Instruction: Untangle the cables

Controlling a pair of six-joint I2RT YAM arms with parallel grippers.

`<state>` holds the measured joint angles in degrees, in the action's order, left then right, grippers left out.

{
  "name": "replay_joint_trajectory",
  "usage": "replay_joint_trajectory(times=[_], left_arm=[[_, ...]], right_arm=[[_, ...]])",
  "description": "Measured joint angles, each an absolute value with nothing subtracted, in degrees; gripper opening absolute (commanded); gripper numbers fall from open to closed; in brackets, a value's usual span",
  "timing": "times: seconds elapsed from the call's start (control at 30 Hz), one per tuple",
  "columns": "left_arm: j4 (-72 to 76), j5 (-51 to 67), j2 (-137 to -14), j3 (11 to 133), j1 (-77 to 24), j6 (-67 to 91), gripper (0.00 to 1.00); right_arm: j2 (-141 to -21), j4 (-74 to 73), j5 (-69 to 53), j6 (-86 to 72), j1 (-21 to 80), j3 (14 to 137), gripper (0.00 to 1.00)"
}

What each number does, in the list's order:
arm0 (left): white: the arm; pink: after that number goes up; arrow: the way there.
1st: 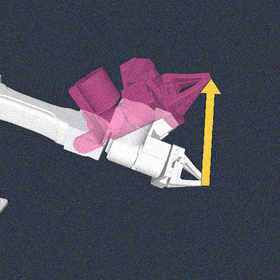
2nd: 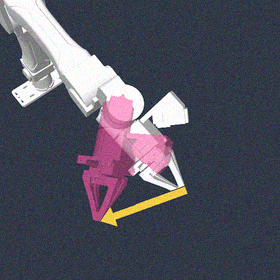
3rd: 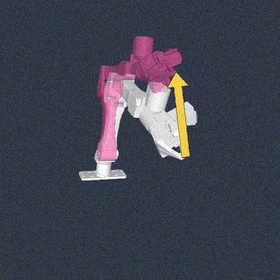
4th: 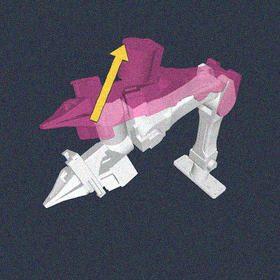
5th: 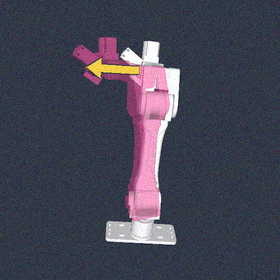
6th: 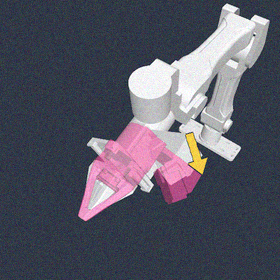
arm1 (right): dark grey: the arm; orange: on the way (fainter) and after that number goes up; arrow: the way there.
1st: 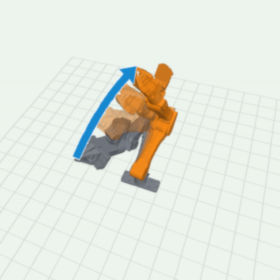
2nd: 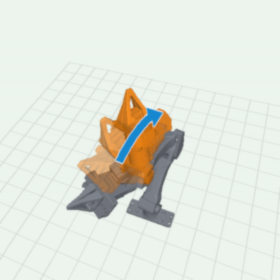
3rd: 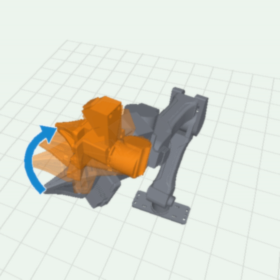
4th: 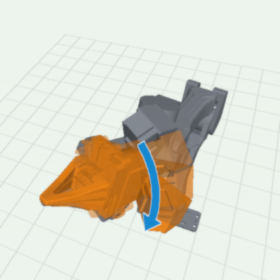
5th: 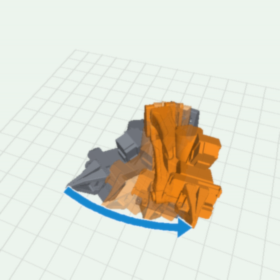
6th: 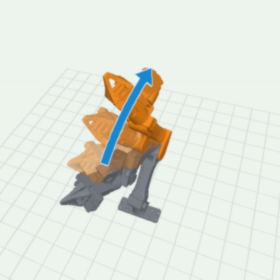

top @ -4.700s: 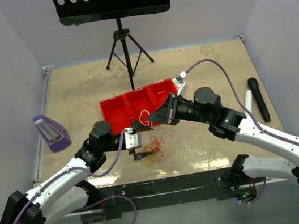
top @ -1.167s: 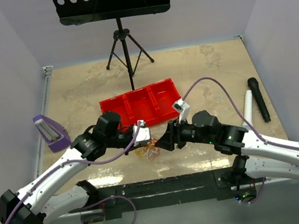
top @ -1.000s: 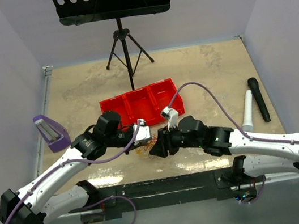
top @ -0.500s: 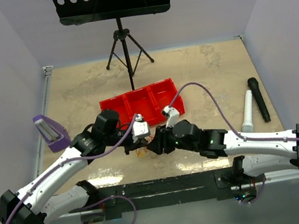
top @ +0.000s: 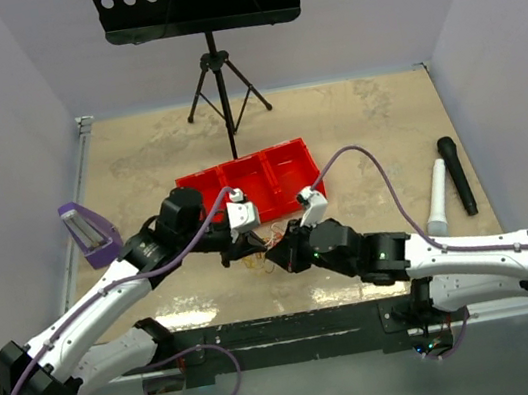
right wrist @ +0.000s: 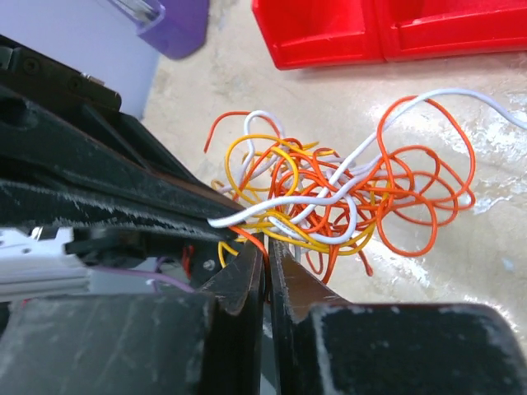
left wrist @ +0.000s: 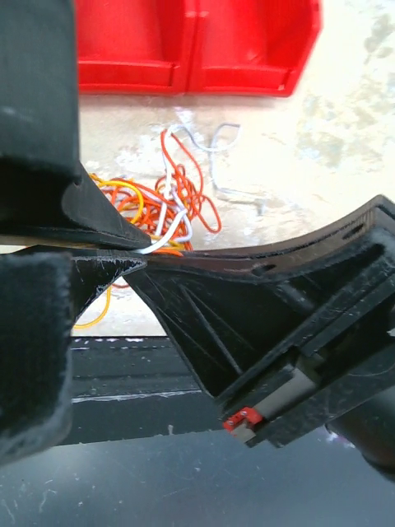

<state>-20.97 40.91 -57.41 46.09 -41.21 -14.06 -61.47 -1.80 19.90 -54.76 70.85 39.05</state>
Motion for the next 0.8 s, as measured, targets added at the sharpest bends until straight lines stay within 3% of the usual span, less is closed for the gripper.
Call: replay_joint_trajectory(times=[0.33, 0.8], left_arm=[[-25.67, 38.85, -55.24, 49.50, -39.27, -19.57, 0.00], [-34.48, 22.98, -54.54, 49.50, -38.74, -29.30, 0.00]], right_arm=[[-45.04, -10.94, 21.91, -60.80, 70.50, 31.77, 0.00], [-47.77, -30.37, 21.61, -66.67, 70.43, 33.65, 0.00]])
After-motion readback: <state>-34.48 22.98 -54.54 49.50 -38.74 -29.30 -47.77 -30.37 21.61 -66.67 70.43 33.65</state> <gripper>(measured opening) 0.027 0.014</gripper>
